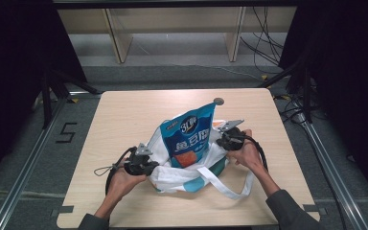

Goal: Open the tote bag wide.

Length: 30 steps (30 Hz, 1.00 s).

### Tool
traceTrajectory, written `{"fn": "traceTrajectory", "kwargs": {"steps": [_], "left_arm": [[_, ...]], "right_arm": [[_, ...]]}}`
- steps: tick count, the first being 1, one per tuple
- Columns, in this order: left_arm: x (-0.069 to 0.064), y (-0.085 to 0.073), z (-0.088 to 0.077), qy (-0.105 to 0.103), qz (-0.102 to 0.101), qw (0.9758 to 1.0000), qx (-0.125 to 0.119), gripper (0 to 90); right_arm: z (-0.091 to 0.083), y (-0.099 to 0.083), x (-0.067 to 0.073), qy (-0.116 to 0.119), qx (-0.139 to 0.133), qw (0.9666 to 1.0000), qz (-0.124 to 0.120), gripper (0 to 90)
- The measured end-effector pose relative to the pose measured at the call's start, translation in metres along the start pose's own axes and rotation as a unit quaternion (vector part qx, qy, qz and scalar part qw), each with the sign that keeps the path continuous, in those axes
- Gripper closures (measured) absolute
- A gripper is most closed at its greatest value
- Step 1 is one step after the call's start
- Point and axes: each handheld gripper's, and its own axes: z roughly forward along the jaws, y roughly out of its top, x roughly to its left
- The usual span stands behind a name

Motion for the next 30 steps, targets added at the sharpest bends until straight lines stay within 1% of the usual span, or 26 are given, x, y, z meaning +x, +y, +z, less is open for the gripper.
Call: {"fn": "traceTrajectory", "kwargs": {"steps": [1, 2, 3, 4, 5, 6, 8, 9, 10, 11, 13, 14, 15, 16, 17, 18, 19, 21, 22, 23, 24, 25, 26, 27, 28, 30], "left_arm": [[0.000, -0.003, 0.002, 0.002, -0.003, 1.0000, -0.002, 88.0], [-0.001, -0.004, 0.002, 0.002, -0.005, 1.0000, -0.004, 88.2], [0.000, -0.003, -0.001, -0.002, -0.001, 1.0000, 0.004, 88.0], [-0.001, -0.002, -0.002, 0.004, -0.004, 1.0000, -0.007, 87.4], [-0.002, 0.000, -0.005, 0.004, -0.001, 0.9999, -0.012, 85.6], [-0.002, 0.002, -0.010, -0.003, -0.003, 0.9997, -0.022, 83.9], [-0.004, 0.006, -0.021, -0.002, -0.007, 0.9991, -0.043, 81.0], [-0.006, 0.010, -0.029, -0.005, -0.007, 0.9984, -0.057, 80.4], [-0.008, 0.014, -0.035, -0.010, -0.009, 0.9975, -0.069, 79.0], [-0.012, 0.017, -0.039, -0.011, -0.008, 0.9966, -0.082, 78.8], [-0.017, 0.022, -0.047, -0.012, 0.003, 0.9960, -0.089, 78.5], [-0.019, 0.025, -0.049, -0.018, 0.008, 0.9953, -0.094, 77.8], [-0.020, 0.026, -0.051, -0.018, 0.008, 0.9953, -0.095, 76.6], [-0.020, 0.026, -0.051, -0.024, 0.008, 0.9951, -0.096, 75.6], [-0.018, 0.027, -0.052, -0.029, 0.011, 0.9950, -0.095, 73.5], [-0.017, 0.026, -0.052, -0.029, -0.005, 0.9944, -0.101, 71.3], [-0.016, 0.026, -0.051, -0.029, -0.014, 0.9940, -0.105, 68.9], [-0.013, 0.024, -0.052, -0.031, -0.016, 0.9942, -0.102, 65.0], [-0.014, 0.024, -0.053, -0.027, -0.036, 0.9931, -0.108, 62.7], [-0.013, 0.023, -0.054, -0.026, -0.033, 0.9935, -0.106, 60.0], [-0.011, 0.022, -0.056, -0.026, -0.026, 0.9944, -0.099, 58.6], [-0.010, 0.021, -0.057, -0.022, -0.028, 0.9943, -0.101, 56.8], [-0.012, 0.021, -0.058, -0.014, -0.039, 0.9933, -0.108, 54.0], [-0.010, 0.019, -0.061, -0.013, -0.030, 0.9946, -0.099, 52.5], [-0.010, 0.017, -0.063, -0.010, -0.036, 0.9941, -0.102, 50.9], [-0.011, 0.014, -0.066, -0.004, -0.034, 0.9943, -0.100, 47.3]], "right_arm": [[0.007, -0.001, -0.001, 0.000, 0.001, 1.0000, -0.002, 90.0], [0.007, -0.001, -0.002, 0.010, 0.012, 0.9998, 0.007, 90.0], [0.008, -0.002, -0.002, 0.014, 0.010, 0.9997, 0.015, 90.0], [0.010, -0.003, -0.003, 0.006, 0.002, 0.9999, 0.011, 90.0], [0.009, -0.002, -0.003, 0.012, 0.002, 0.9998, 0.017, 90.0], [0.009, -0.002, -0.002, 0.006, 0.001, 0.9998, 0.016, 90.0], [0.002, 0.000, -0.002, 0.007, -0.010, 0.9997, 0.019, 90.0], [-0.002, 0.001, -0.004, 0.002, -0.017, 0.9998, 0.012, 89.3], [-0.010, 0.004, -0.003, 0.016, -0.033, 0.9990, 0.023, 87.5], [-0.016, 0.005, -0.003, 0.023, -0.052, 0.9982, 0.022, 86.1], [-0.029, 0.008, -0.002, 0.033, -0.078, 0.9960, 0.027, 84.3], [-0.037, 0.009, -0.003, 0.039, -0.081, 0.9957, 0.022, 83.4], [-0.046, 0.010, -0.005, 0.035, -0.086, 0.9956, 0.012, 82.5], [-0.050, 0.011, -0.004, 0.027, -0.093, 0.9950, 0.025, 81.5], [-0.054, 0.011, -0.004, 0.020, -0.096, 0.9948, 0.026, 79.3], [-0.058, 0.010, -0.004, 0.018, -0.095, 0.9951, 0.020, 77.1], [-0.061, 0.009, -0.002, 0.023, -0.105, 0.9935, 0.038, 75.1], [-0.066, 0.008, -0.001, 0.021, -0.110, 0.9926, 0.046, 71.4], [-0.068, 0.006, -0.006, 0.004, -0.105, 0.9942, 0.025, 68.5], [-0.069, 0.006, -0.003, 0.010, -0.114, 0.9925, 0.042, 64.8], [-0.071, 0.006, -0.003, 0.011, -0.110, 0.9929, 0.043, 62.3], [-0.073, 0.005, -0.002, 0.015, -0.109, 0.9924, 0.056, 59.7], [-0.074, 0.003, 0.001, 0.022, -0.112, 0.9912, 0.067, 57.4], [-0.074, 0.001, -0.001, 0.005, -0.109, 0.9925, 0.055, 55.7], [-0.077, -0.002, 0.000, 0.007, -0.101, 0.9933, 0.055, 53.9], [-0.080, -0.006, 0.000, 0.002, -0.108, 0.9926, 0.056, 51.7]]}}
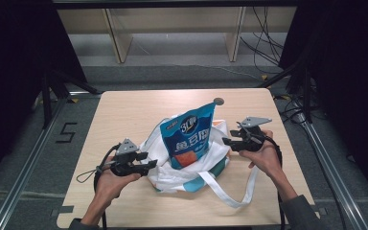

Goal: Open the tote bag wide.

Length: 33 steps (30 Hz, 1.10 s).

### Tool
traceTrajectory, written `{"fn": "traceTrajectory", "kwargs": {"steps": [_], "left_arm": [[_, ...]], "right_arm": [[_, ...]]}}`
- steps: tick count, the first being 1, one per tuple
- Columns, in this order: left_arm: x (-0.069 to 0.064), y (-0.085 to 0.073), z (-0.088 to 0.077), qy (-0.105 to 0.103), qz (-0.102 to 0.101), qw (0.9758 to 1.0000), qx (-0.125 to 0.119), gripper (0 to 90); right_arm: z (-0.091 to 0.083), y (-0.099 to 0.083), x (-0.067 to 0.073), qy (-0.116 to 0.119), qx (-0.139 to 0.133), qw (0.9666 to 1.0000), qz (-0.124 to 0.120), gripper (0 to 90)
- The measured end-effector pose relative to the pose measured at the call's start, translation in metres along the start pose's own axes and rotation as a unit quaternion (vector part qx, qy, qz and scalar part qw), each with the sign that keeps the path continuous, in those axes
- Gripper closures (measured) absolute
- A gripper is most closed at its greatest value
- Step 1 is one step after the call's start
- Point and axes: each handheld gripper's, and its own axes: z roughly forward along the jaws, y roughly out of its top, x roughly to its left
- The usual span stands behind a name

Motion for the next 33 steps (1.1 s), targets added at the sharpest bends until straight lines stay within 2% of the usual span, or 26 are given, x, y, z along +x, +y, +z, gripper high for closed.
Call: {"fn": "traceTrajectory", "kwargs": {"steps": [2, 4, 5, 7, 8, 10, 11, 12, 13, 14, 15, 16, 18, 20, 21, 22, 23, 24, 25, 26, 28, 29, 30, 31, 32, 33], "left_arm": [[-0.001, -0.006, -0.003, 0.008, 0.003, 1.0000, 0.002, 44.2], [-0.001, -0.013, -0.003, 0.005, 0.000, 1.0000, 0.007, 41.7], [-0.001, -0.014, -0.003, 0.003, -0.001, 1.0000, 0.007, 40.8], [-0.002, -0.018, -0.004, 0.005, -0.007, 1.0000, 0.002, 39.1], [-0.002, -0.019, -0.005, 0.007, -0.006, 1.0000, 0.002, 38.6], [-0.004, -0.021, -0.007, 0.009, -0.010, 0.9999, -0.002, 36.7], [-0.004, -0.023, -0.009, 0.009, -0.008, 0.9999, -0.001, 36.0], [-0.005, -0.024, -0.010, 0.015, -0.008, 0.9998, -0.005, 35.0], [-0.005, -0.025, -0.011, 0.013, -0.002, 0.9999, -0.001, 33.9], [-0.006, -0.028, -0.011, 0.013, -0.004, 0.9999, 0.000, 33.1], [-0.009, -0.031, -0.011, 0.013, -0.017, 0.9997, -0.007, 32.3], [-0.008, -0.033, -0.013, 0.012, -0.001, 0.9999, 0.004, 31.6], [-0.010, -0.038, -0.013, 0.015, -0.006, 0.9999, -0.005, 30.1], [-0.010, -0.044, -0.014, 0.016, 0.005, 0.9999, -0.001, 28.8], [-0.009, -0.047, -0.013, 0.015, 0.004, 0.9999, 0.005, 28.8], [-0.009, -0.050, -0.012, 0.017, -0.001, 0.9998, 0.007, 28.3], [-0.011, -0.052, -0.010, 0.019, -0.012, 0.9997, -0.002, 27.6], [-0.010, -0.056, -0.010, 0.020, -0.006, 0.9997, 0.008, 27.3], [-0.009, -0.058, -0.011, 0.020, 0.001, 0.9997, 0.015, 26.4], [-0.010, -0.061, -0.010, 0.024, -0.005, 0.9997, 0.010, 25.1], [-0.013, -0.066, -0.008, 0.022, -0.013, 0.9997, 0.005, 22.3], [-0.013, -0.068, -0.009, 0.018, -0.008, 0.9998, 0.006, 20.9], [-0.014, -0.070, -0.008, 0.019, -0.013, 0.9997, -0.003, 19.4], [-0.016, -0.072, -0.008, 0.016, -0.019, 0.9996, -0.011, 18.4], [-0.015, -0.074, -0.008, 0.018, -0.014, 0.9997, -0.007, 18.0], [-0.014, -0.075, -0.010, 0.021, 0.007, 0.9997, 0.010, 16.9]], "right_arm": [[-0.006, -0.003, 0.002, 0.013, 0.006, 0.9997, 0.022, 49.2], [-0.007, -0.006, 0.002, 0.014, -0.001, 0.9996, 0.023, 46.8], [-0.009, -0.009, 0.001, 0.006, 0.008, 0.9999, 0.011, 45.3], [-0.013, -0.013, 0.004, 0.007, 0.015, 0.9997, 0.020, 43.5], [-0.013, -0.014, 0.006, 0.017, 0.005, 0.9994, 0.029, 42.9], [-0.017, -0.017, 0.005, 0.005, 0.010, 0.9997, 0.022, 41.3], [-0.020, -0.018, 0.009, 0.012, 0.008, 0.9990, 0.041, 40.8], [-0.022, -0.020, 0.007, 0.011, 0.015, 0.9995, 0.025, 40.3], [-0.024, -0.021, 0.010, 0.019, 0.014, 0.9989, 0.041, 39.8], [-0.024, -0.023, 0.008, 0.004, 0.014, 0.9997, 0.021, 39.6], [-0.026, -0.025, 0.010, 0.004, 0.012, 0.9996, 0.025, 39.1], [-0.029, -0.027, 0.012, 0.013, 0.018, 0.9992, 0.032, 38.6], [-0.030, -0.032, 0.013, 0.005, 0.019, 0.9994, 0.028, 37.7], [-0.034, -0.036, 0.019, 0.020, 0.017, 0.9980, 0.057, 37.0], [-0.037, -0.039, 0.016, 0.012, 0.025, 0.9990, 0.034, 36.9], [-0.038, -0.042, 0.016, 0.007, 0.023, 0.9994, 0.027, 36.9], [-0.041, -0.045, 0.018, 0.010, 0.024, 0.9991, 0.035, 36.8], [-0.043, -0.046, 0.020, 0.012, 0.028, 0.9985, 0.046, 36.7], [-0.046, -0.050, 0.017, 0.012, 0.023, 0.9992, 0.031, 36.6], [-0.048, -0.053, 0.015, 0.006, 0.021, 0.9995, 0.023, 36.6], [-0.052, -0.058, 0.016, 0.002, 0.022, 0.9991, 0.036, 36.5], [-0.054, -0.061, 0.018, 0.003, 0.029, 0.9984, 0.049, 36.5], [-0.055, -0.063, 0.018, 0.013, 0.025, 0.9982, 0.054, 36.5], [-0.056, -0.066, 0.015, -0.001, 0.022, 0.9991, 0.037, 36.5], [-0.057, -0.068, 0.017, 0.003, 0.021, 0.9983, 0.055, 36.5], [-0.060, -0.070, 0.015, 0.002, 0.029, 0.9986, 0.044, 36.3]]}}
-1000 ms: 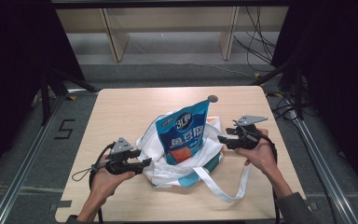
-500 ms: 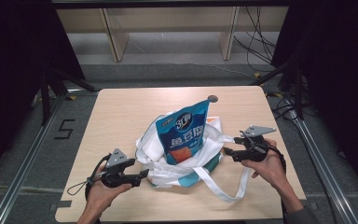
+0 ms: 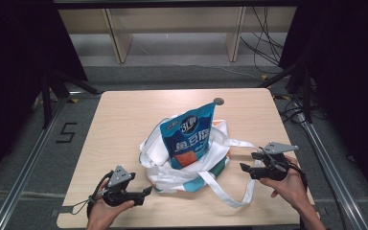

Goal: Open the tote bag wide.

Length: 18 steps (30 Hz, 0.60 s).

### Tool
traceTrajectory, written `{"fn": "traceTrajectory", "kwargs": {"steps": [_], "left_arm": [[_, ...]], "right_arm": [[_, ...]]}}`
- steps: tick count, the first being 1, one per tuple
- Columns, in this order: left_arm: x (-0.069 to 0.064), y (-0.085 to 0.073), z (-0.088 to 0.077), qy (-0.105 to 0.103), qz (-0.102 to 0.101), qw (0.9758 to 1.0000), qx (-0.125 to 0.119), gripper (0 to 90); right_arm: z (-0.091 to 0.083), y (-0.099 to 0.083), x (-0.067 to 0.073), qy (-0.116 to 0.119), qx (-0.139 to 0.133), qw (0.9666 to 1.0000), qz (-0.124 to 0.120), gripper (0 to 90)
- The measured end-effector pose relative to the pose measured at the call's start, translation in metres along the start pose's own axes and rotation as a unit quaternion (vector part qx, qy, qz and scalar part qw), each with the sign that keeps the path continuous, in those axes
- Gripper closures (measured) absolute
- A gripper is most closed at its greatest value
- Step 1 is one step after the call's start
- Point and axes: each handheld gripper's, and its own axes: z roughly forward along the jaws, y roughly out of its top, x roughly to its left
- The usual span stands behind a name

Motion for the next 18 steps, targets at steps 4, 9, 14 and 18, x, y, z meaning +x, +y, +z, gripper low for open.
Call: {"fn": "traceTrajectory", "kwargs": {"steps": [4, 9, 14, 18], "left_arm": [[0.000, -0.006, 0.000, 0.002, -0.004, 1.0000, -0.001, 15.5], [-0.003, -0.013, 0.002, 0.005, -0.027, 0.9994, -0.020, 15.4], [-0.004, -0.016, 0.001, -0.003, -0.009, 0.9999, -0.005, 15.4], [-0.010, -0.018, 0.003, -0.009, -0.023, 0.9996, -0.016, 15.4]], "right_arm": [[-0.001, -0.006, 0.001, 0.015, -0.010, 0.9998, 0.005, 33.3], [-0.004, -0.015, 0.009, 0.004, -0.004, 0.9998, 0.017, 30.9], [-0.008, -0.026, 0.015, 0.000, -0.006, 1.0000, -0.003, 29.3], [-0.009, -0.036, 0.018, -0.004, 0.006, 0.9999, 0.008, 28.6]]}}
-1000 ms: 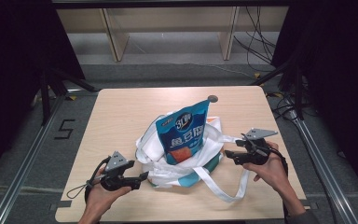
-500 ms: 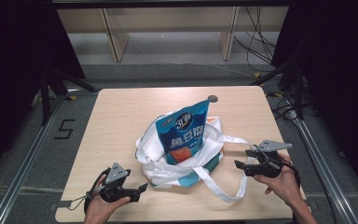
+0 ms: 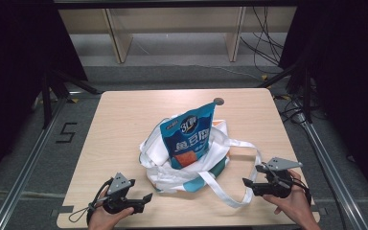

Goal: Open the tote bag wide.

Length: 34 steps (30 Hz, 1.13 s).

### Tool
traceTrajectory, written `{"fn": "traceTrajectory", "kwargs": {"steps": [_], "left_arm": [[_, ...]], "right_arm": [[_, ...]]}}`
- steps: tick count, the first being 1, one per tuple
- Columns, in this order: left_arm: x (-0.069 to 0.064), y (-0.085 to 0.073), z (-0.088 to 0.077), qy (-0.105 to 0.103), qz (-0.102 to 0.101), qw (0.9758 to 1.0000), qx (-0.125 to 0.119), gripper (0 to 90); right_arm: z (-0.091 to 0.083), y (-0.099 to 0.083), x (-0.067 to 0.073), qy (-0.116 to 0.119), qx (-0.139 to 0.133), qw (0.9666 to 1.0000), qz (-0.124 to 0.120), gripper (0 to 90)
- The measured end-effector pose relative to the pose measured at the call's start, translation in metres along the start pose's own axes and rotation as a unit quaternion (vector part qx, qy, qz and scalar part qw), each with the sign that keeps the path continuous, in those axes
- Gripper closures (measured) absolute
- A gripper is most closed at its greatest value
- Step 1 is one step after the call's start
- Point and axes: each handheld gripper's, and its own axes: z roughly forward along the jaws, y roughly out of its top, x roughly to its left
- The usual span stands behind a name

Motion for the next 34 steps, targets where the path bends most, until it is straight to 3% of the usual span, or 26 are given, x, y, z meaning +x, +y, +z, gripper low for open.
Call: {"fn": "traceTrajectory", "kwargs": {"steps": [1, 2, 3, 4, 5, 7, 8, 9, 10, 11, 12, 15, 16, 18, 19, 20, 22, 23, 25, 26, 29, 31, 32, 33, 34], "left_arm": [[-0.002, -0.001, 0.000, 0.004, -0.003, 1.0000, 0.005, 15.4], [0.000, -0.001, -0.001, 0.002, 0.008, 0.9998, 0.015, 15.4], [-0.001, -0.001, -0.001, 0.000, 0.009, 0.9998, 0.018, 15.4], [-0.003, -0.001, 0.000, 0.007, 0.001, 0.9999, 0.012, 15.4], [-0.003, -0.002, -0.001, 0.004, 0.012, 0.9998, 0.013, 15.4], [-0.002, -0.003, -0.002, 0.004, 0.025, 0.9994, 0.025, 15.4], [-0.003, -0.003, -0.001, 0.005, 0.013, 0.9996, 0.026, 15.4], [-0.002, -0.003, -0.001, 0.010, 0.021, 0.9993, 0.027, 15.4], [-0.003, -0.004, 0.001, 0.006, 0.011, 0.9997, 0.020, 15.4], [-0.002, -0.004, 0.000, 0.009, 0.019, 0.9994, 0.028, 15.4], [0.000, -0.003, 0.001, 0.014, 0.028, 0.9991, 0.029, 15.4], [0.000, -0.003, 0.002, 0.013, 0.015, 0.9995, 0.026, 15.4], [0.002, -0.003, 0.002, 0.014, 0.020, 0.9994, 0.026, 15.5], [0.002, -0.003, 0.002, 0.013, 0.015, 0.9993, 0.031, 15.4], [0.003, -0.003, 0.002, 0.015, 0.021, 0.9992, 0.031, 15.5], [0.003, -0.003, 0.002, 0.016, 0.020, 0.9993, 0.028, 15.4], [0.002, -0.003, 0.004, 0.016, 0.010, 0.9996, 0.019, 15.5], [0.002, -0.003, 0.004, 0.017, 0.007, 0.9996, 0.022, 15.5], [0.005, -0.003, 0.002, 0.018, 0.023, 0.9991, 0.031, 15.5], [0.004, -0.003, 0.003, 0.017, 0.013, 0.9993, 0.029, 15.4], [0.004, -0.003, 0.003, 0.019, 0.012, 0.9993, 0.029, 15.5], [0.004, -0.003, 0.004, 0.024, 0.008, 0.9994, 0.024, 15.5], [0.005, -0.003, 0.004, 0.023, 0.012, 0.9993, 0.026, 15.5], [0.005, -0.003, 0.003, 0.024, 0.019, 0.9992, 0.027, 15.5], [0.006, -0.003, 0.003, 0.022, 0.015, 0.9991, 0.032, 15.5]], "right_arm": [[0.000, -0.003, 0.000, 0.002, 0.002, 1.0000, 0.000, 28.6], [-0.001, -0.005, 0.001, 0.005, 0.004, 0.9999, 0.015, 28.6], [0.000, -0.007, 0.000, 0.000, 0.006, 1.0000, 0.003, 28.6], [0.000, -0.009, 0.001, 0.018, 0.002, 0.9997, 0.017, 28.6], [-0.001, -0.010, 0.003, 0.016, 0.007, 0.9994, 0.030, 28.4], [-0.001, -0.014, -0.001, 0.005, 0.002, 1.0000, -0.001, 26.7], [-0.002, -0.017, 0.001, 0.003, 0.006, 1.0000, 0.002, 25.2], [-0.003, -0.019, 0.002, 0.005, 0.004, 1.0000, -0.001, 24.6], [-0.003, -0.022, 0.001, 0.009, -0.002, 0.9999, -0.009, 24.4], [-0.003, -0.025, -0.001, 0.007, -0.002, 0.9997, -0.022, 23.6], [-0.006, -0.029, 0.000, 0.007, -0.002, 0.9997, -0.024, 22.7], [-0.010, -0.038, 0.001, 0.000, 0.002, 0.9999, -0.015, 21.3], [-0.012, -0.041, 0.002, -0.001, -0.002, 1.0000, -0.003, 21.4], [-0.013, -0.043, -0.003, -0.003, -0.021, 0.9996, -0.020, 22.0], [-0.015, -0.042, -0.001, 0.009, -0.018, 0.9998, -0.005, 22.1], [-0.014, -0.043, 0.000, 0.006, -0.012, 0.9999, 0.004, 22.2], [-0.010, -0.045, -0.004, -0.006, -0.001, 0.9996, -0.028, 22.5], [-0.010, -0.045, -0.003, -0.008, 0.006, 0.9997, -0.022, 22.6], [-0.009, -0.045, -0.003, -0.007, 0.015, 0.9995, -0.025, 22.7], [-0.009, -0.045, -0.006, -0.015, 0.013, 0.9990, -0.039, 22.8], [-0.009, -0.046, -0.004, -0.004, 0.012, 0.9997, -0.022, 22.8], [-0.009, -0.046, -0.008, -0.022, 0.012, 0.9991, -0.036, 22.8], [-0.009, -0.046, -0.007, -0.018, 0.013, 0.9992, -0.032, 22.8], [-0.010, -0.046, -0.004, -0.013, 0.020, 0.9997, -0.008, 22.8], [-0.009, -0.045, -0.012, -0.014, 0.022, 0.9986, -0.047, 22.7]]}}
